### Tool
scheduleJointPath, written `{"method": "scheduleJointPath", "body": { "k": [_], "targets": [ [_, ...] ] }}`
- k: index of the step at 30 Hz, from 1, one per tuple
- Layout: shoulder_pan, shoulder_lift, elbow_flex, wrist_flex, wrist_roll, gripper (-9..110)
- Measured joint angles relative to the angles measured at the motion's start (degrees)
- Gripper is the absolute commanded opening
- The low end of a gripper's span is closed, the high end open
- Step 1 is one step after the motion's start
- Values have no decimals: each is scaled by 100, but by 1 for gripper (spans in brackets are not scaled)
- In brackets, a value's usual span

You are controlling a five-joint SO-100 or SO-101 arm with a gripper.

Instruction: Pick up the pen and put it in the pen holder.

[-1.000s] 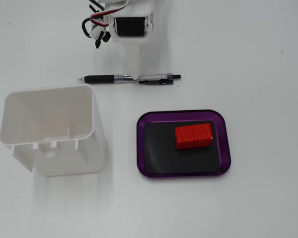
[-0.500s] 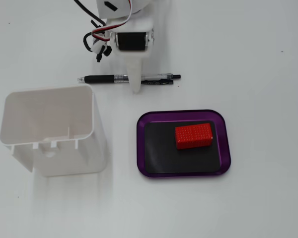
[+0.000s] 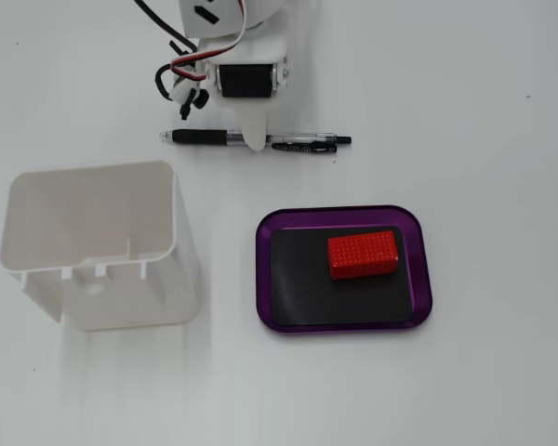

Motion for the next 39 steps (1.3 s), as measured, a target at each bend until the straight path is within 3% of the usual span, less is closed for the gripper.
{"method": "scheduleJointPath", "body": {
  "k": [5,13,20,29,39],
  "targets": [
    [-53,220,-387,782,53,-1],
    [-18,2338,-1336,1986,264,-1],
    [9,3296,-2224,2065,1134,-1],
    [9,2681,-3032,510,2689,-1],
    [483,88,-4720,-79,2979,0]
  ]
}}
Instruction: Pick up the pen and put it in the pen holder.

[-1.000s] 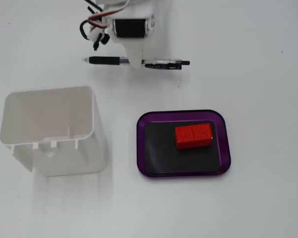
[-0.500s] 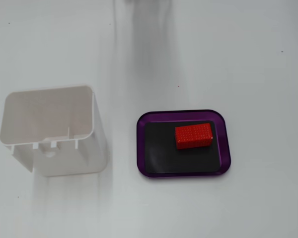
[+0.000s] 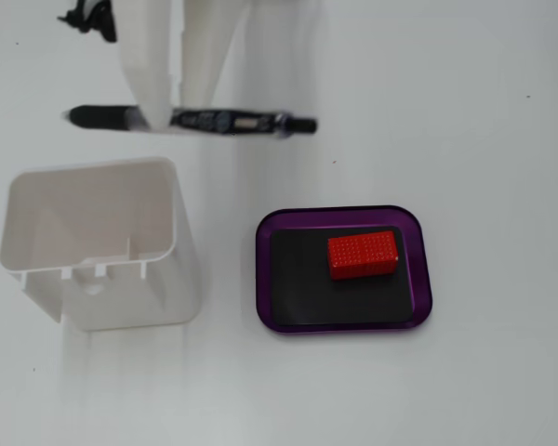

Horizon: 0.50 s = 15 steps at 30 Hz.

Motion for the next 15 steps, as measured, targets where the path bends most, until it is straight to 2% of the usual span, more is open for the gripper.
{"method": "scheduleJointPath", "body": {
  "k": [6,15],
  "targets": [
    [360,-1204,-1028,70,316,0],
    [360,-1573,-1151,281,422,0]
  ]
}}
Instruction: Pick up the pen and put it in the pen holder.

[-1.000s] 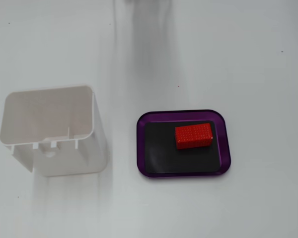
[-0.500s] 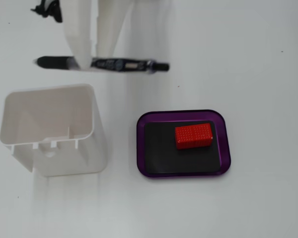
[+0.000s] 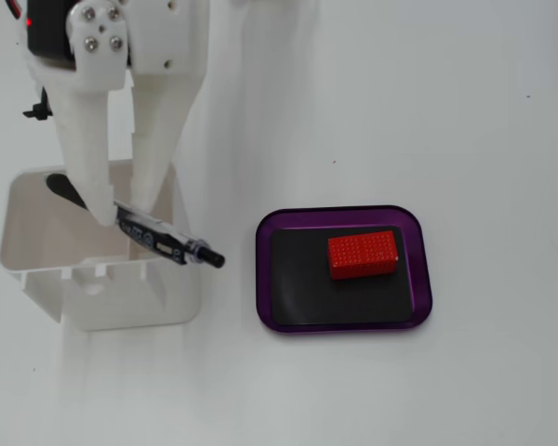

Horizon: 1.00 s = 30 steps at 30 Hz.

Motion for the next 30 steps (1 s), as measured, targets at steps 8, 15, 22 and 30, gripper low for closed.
{"method": "scheduleJointPath", "body": {
  "k": [8,15,22,30],
  "targets": [
    [0,0,-9,26,-9,1],
    [0,0,-9,26,0,4],
    [0,0,-9,26,0,4],
    [0,0,-413,1063,-686,8]
  ]
}}
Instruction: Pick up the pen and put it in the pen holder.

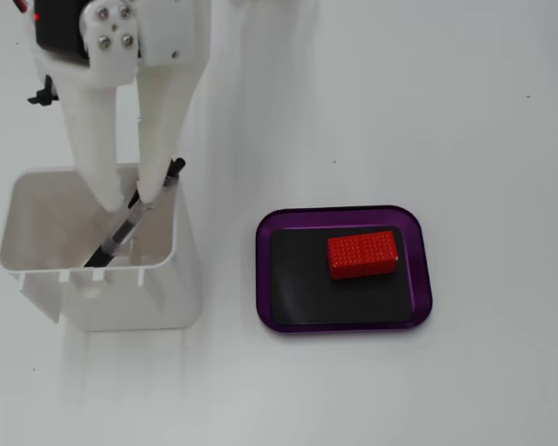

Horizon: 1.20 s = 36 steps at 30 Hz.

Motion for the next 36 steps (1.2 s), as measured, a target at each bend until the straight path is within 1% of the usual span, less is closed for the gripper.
{"method": "scheduleJointPath", "body": {
  "k": [4,8,12,14,18,25,31,36],
  "targets": [
    [-255,255,-756,1151,-756,9],
    [-501,888,-1283,2320,-1046,9],
    [-624,1670,-1336,3094,-1230,9],
    [-703,2118,-1020,3234,-1257,9],
    [-650,3199,229,3305,-1274,9],
    [-721,5229,3498,3146,-1274,9],
    [-729,7277,6170,2320,-1274,9],
    [-729,9237,8314,1354,-1274,9]
  ]
}}
